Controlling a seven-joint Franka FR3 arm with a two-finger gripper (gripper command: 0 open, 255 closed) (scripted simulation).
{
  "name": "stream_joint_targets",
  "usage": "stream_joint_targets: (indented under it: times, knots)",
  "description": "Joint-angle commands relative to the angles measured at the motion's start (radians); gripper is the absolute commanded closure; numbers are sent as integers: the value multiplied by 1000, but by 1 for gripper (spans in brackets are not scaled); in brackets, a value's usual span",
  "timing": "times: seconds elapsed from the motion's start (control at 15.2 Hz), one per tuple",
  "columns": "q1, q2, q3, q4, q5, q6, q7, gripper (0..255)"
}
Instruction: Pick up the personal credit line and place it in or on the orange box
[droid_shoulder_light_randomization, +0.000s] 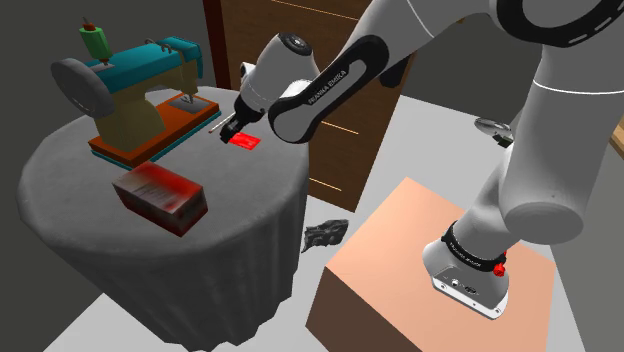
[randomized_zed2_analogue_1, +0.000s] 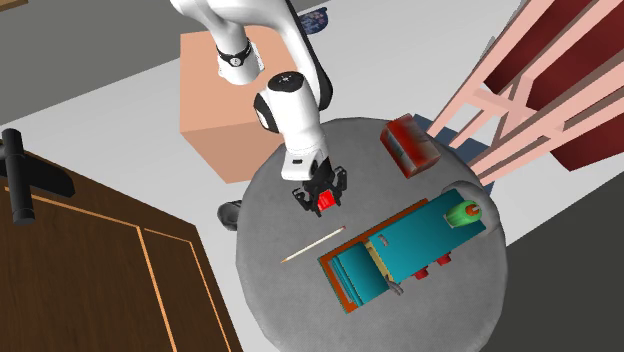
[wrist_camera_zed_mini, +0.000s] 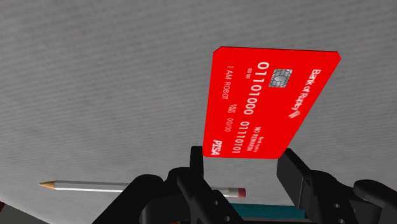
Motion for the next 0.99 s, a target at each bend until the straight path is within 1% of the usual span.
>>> stream_joint_targets:
  times: [0.0, 0.46, 0.92]
  knots:
    - [-10, -16, 11, 1, 8, -21, -8, 255]
    - [-38, -83, 45, 15, 44, -102, -38, 255]
    - [-53, -142, 66, 41, 80, -186, -66, 255]
